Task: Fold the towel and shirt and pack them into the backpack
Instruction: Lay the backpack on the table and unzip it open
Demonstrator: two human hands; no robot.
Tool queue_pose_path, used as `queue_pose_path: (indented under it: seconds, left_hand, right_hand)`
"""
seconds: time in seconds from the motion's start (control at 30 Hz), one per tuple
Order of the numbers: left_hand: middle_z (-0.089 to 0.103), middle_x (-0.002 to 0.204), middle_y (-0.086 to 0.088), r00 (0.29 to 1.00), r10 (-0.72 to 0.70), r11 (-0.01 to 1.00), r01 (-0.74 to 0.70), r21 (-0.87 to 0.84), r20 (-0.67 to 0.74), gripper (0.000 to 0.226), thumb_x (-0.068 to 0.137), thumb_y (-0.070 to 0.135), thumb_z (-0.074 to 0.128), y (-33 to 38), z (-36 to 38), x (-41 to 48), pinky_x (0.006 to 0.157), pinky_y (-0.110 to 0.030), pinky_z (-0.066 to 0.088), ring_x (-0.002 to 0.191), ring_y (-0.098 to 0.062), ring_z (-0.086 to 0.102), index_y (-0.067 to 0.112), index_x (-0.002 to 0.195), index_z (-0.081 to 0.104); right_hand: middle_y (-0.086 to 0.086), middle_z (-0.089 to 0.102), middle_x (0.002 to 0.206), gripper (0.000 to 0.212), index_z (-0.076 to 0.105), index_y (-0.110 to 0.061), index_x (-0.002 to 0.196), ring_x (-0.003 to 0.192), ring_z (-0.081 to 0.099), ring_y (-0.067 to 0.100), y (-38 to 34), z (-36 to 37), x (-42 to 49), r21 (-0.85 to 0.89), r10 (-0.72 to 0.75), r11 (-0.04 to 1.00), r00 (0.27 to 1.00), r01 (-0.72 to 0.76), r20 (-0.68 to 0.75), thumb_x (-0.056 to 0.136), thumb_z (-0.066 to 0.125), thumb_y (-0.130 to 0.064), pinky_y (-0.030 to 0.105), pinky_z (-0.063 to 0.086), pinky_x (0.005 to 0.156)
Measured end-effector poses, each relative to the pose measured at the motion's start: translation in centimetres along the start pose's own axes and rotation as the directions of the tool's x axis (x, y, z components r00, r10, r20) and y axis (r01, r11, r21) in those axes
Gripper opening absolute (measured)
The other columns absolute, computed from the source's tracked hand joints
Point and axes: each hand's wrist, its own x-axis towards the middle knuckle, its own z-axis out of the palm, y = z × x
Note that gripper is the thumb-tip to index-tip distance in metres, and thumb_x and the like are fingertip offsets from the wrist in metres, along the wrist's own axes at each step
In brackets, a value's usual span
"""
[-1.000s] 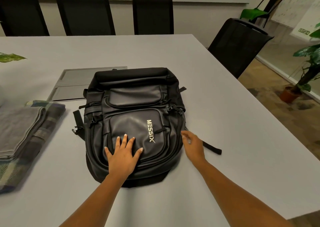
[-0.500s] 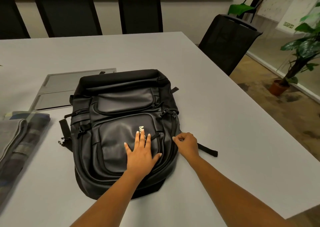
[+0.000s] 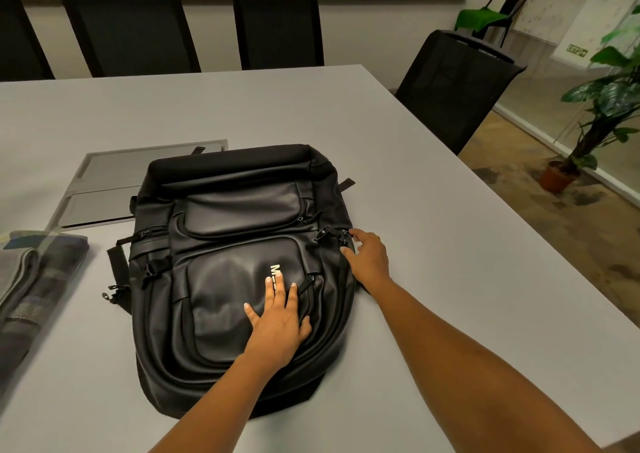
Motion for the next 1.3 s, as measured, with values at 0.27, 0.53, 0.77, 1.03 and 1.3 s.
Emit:
queue_pose_path:
  seconds: [0.27, 0.53, 0.77, 1.03, 1.3]
  left_hand:
    - [-0.023, 0.154, -0.007, 1.000, 0.001, 0.999, -0.002, -0.048, -0.005, 0.061, 0.100, 0.038, 0.027, -0.3, 0.2, -0.3, 0.110, -0.061, 0.003, 0.141, -0.024, -0.023, 0.015, 0.150, 0.001]
    - [-0.025, 0.154, -0.007, 1.000, -0.010, 0.999, 0.009, -0.041, -0.023, 0.060, 0.100, 0.038, 0.026, -0.2, 0.4, -0.5, 0.110, -0.060, 0.001, 0.141, -0.024, -0.024, 0.015, 0.150, 0.001]
    - [-0.021, 0.155, -0.006, 0.998, -0.001, 0.995, -0.006, -0.097, -0.068, 0.059, 0.100, 0.037, 0.031, -0.2, 0.5, -0.6, 0.110, -0.061, 0.000, 0.141, -0.023, -0.023, 0.016, 0.150, 0.008]
    - [0.052, 0.125, 0.009, 0.854, -0.086, 0.943, -0.097, -0.319, -0.513, 0.033, 0.087, 0.046, 0.056, 0.5, -1.7, -0.7, 0.103, -0.040, 0.026, 0.126, -0.012, 0.038, 0.023, 0.111, 0.062]
    - [0.055, 0.071, 0.008, 0.949, -0.167, 0.902, 0.039, -0.430, -0.266, 0.033, 0.086, 0.053, 0.055, 4.2, -7.2, 2.3, 0.058, -0.025, 0.038, 0.073, -0.014, 0.057, 0.019, 0.084, 0.057]
  right_hand:
    - [0.006, 0.062, 0.105, 0.026, 0.064, -0.011, 0.105, 0.086, 0.056, 0.015, -0.7, 0.9, 1.3, 0.044, 0.102, 0.994, 0.988, -0.097, -0.112, 0.082, 0.071, -0.023, 0.020, 0.039, 0.072]
    - [0.004, 0.060, 0.096, 0.012, 0.064, -0.011, 0.092, 0.077, 0.050, 0.014, -1.2, 1.4, 1.2, 0.009, 0.073, 0.997, 0.973, -0.072, -0.218, 0.086, 0.064, -0.021, 0.022, 0.035, 0.066]
    - [0.008, 0.068, 0.083, 0.018, 0.068, -0.006, 0.090, 0.076, 0.061, 0.019, 0.5, 0.6, 0.8, 0.223, 0.082, 0.974, 0.980, -0.040, -0.182, 0.085, 0.068, -0.023, 0.034, 0.052, 0.080]
    - [0.005, 0.068, 0.080, 0.009, 0.060, -0.014, 0.081, 0.074, 0.068, 0.011, -1.6, -1.6, -0.1, 0.619, 0.055, 0.785, 0.993, 0.023, -0.107, 0.088, 0.063, -0.011, 0.020, 0.056, 0.069]
    - [0.005, 0.068, 0.082, 0.003, 0.063, -0.011, 0.089, 0.077, 0.068, 0.013, -2.5, -1.8, -0.6, 0.655, 0.055, 0.755, 0.994, 0.023, -0.098, 0.090, 0.061, -0.013, 0.022, 0.056, 0.071]
